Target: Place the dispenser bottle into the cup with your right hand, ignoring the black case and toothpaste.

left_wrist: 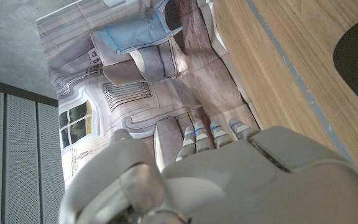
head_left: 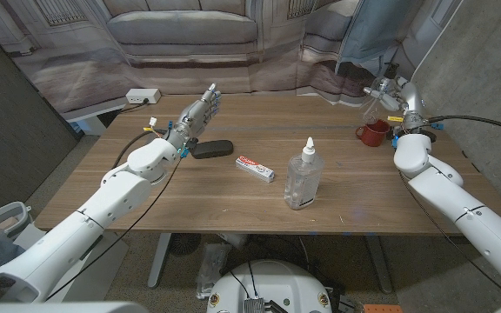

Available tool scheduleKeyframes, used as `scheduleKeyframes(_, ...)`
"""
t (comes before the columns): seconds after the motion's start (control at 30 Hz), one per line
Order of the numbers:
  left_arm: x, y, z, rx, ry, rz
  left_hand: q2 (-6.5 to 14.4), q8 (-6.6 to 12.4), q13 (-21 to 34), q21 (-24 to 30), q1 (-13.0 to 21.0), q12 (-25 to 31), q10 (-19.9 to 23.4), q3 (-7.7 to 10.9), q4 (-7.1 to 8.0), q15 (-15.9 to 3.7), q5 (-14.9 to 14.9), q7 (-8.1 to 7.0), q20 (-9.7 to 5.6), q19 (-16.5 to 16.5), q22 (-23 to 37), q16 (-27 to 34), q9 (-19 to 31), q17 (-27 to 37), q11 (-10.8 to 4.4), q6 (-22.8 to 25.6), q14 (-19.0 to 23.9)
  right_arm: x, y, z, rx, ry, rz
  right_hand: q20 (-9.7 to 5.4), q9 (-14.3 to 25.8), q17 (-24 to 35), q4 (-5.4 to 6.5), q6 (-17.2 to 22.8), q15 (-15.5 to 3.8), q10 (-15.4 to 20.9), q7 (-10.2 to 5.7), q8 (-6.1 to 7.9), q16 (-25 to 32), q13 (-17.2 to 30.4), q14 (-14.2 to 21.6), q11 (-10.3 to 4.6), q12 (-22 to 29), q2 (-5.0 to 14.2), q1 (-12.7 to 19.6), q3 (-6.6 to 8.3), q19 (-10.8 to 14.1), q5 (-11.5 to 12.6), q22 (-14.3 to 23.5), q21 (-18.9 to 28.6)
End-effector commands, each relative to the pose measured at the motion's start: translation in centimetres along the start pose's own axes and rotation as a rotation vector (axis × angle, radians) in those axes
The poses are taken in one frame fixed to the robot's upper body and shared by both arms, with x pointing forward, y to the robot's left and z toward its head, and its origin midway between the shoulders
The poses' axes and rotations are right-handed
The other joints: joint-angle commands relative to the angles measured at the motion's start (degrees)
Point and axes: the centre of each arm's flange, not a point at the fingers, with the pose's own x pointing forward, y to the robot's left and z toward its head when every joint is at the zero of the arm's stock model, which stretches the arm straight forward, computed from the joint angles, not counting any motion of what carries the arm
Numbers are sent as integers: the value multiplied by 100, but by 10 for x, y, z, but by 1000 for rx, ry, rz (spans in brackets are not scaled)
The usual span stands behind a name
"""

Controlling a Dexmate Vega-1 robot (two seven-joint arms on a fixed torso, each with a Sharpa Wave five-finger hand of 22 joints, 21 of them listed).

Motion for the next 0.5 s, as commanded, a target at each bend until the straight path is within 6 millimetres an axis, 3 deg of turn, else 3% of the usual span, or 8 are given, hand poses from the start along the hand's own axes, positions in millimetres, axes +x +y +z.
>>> scheduleKeyframes(0.03, -3, -4, 4, 26, 11, 4, 31, 2, 23, -6, 10, -24, 29, -37, -6, -10, 5, 18, -11, -48, 20, -10, 31, 20, 17, 34, -13, 10, 1, -6, 3, 2, -25, -408, 25, 31, 112, 905, -554, 473, -826, 27, 23, 19, 83, -441, -19, 829, 562, 258, -21, 22, 22, 48)
scheduleKeyframes(0.5, -6, -7, 9, 41, 19, 5, 31, -2, 23, -10, 9, -22, 38, -54, -5, -5, 3, 30, -12, -68, 21, -12, 31, 20, 10, 29, -16, 21, 3, -14, -12, -8, -54, -434, 22, 40, 107, 904, -567, 475, -827, 14, 15, 21, 88, -436, -40, 838, 575, 270, -43, 23, 23, 50)
